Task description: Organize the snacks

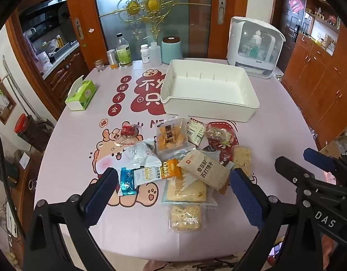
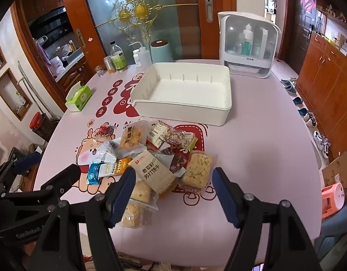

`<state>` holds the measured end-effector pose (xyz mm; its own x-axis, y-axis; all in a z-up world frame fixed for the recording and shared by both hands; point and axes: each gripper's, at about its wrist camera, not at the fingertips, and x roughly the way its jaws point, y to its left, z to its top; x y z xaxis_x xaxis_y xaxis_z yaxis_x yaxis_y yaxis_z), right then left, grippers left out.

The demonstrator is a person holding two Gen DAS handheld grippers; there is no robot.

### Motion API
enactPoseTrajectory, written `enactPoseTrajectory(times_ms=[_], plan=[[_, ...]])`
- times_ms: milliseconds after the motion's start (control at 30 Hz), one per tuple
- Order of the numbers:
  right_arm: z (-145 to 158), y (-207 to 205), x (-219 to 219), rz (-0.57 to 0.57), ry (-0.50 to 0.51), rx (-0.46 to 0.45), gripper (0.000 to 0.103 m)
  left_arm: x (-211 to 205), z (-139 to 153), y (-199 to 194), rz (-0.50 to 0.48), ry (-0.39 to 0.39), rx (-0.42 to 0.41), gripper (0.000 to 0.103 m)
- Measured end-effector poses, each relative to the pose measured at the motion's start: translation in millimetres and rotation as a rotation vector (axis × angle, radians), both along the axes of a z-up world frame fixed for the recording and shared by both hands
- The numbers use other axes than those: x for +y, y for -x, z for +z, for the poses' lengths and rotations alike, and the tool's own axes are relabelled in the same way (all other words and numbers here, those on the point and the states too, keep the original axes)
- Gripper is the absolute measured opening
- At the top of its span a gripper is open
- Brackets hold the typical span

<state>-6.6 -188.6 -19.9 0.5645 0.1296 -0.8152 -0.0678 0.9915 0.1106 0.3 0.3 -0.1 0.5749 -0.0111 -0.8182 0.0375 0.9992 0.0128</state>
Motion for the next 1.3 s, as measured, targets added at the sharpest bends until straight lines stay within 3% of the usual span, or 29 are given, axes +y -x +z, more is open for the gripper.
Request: enactPoseTrajectory(times_ms=[200, 367, 1300], plan=[[3.3, -2.0, 3.3, -0.01, 0.009, 0.009, 0.071, 0.6, 2.0, -9.4, -0.032, 0.006, 0.039, 0.099], [-7.2, -3.0, -0.4, -0.021, 0.002, 0.01, 0.071, -3.2, -1.3, -4.5, -0.028, 0.005, 0.015, 0.099], [-14.3, -9.7, 3.1, -0.04, 0.016, 0.047, 0.071, 7.4, -21.3, -10.8, -0.043, 0.009, 0.044, 0.099]])
